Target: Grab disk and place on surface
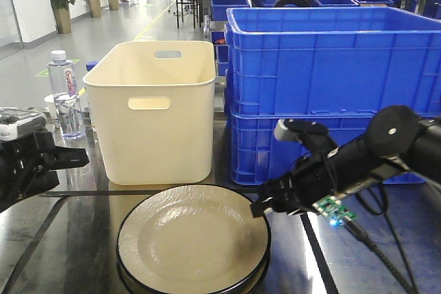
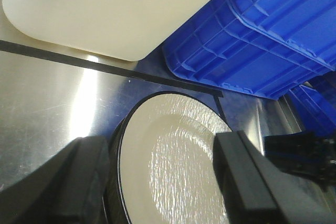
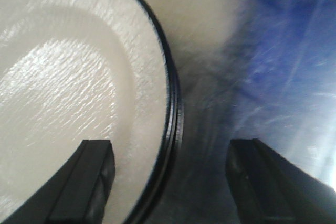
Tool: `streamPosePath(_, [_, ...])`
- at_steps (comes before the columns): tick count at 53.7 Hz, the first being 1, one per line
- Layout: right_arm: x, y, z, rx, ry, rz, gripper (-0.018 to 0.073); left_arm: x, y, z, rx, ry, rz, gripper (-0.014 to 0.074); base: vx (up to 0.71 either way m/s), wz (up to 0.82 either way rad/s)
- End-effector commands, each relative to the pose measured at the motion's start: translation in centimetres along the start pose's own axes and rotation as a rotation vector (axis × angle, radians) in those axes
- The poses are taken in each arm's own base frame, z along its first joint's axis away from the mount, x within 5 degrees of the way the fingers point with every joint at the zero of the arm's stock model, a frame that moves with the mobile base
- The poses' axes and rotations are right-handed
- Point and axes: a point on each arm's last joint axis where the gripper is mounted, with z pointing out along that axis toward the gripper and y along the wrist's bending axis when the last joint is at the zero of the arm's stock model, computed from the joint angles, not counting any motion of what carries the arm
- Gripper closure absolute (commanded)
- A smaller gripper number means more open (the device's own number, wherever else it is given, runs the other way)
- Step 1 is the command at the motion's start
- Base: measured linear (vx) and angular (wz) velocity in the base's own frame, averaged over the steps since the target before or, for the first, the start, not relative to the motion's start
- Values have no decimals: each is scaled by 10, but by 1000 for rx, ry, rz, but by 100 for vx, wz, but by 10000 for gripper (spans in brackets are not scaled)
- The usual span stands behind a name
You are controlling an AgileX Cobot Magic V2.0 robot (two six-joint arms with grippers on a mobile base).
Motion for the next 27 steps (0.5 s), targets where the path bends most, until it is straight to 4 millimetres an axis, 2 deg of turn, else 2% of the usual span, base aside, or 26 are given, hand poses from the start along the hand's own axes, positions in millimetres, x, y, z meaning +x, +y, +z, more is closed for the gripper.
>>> streamPosePath(1, [-17,12,-49,34,-168,-57,49,-12,-15,-13,37,-79,0,65,0,0])
streamPosePath(13, [-18,29,-92,45,-277,-95,83,-10,-11,-13,-7,-64,64,164,0,0])
streamPosePath(19, [-18,33,-103,47,-304,-105,101,-10,-11,-13,-8,-63,66,275,0,0])
streamPosePath(27, [-18,34,-104,47,-307,-107,116,-10,-11,-13,-7,-63,65,453,0,0])
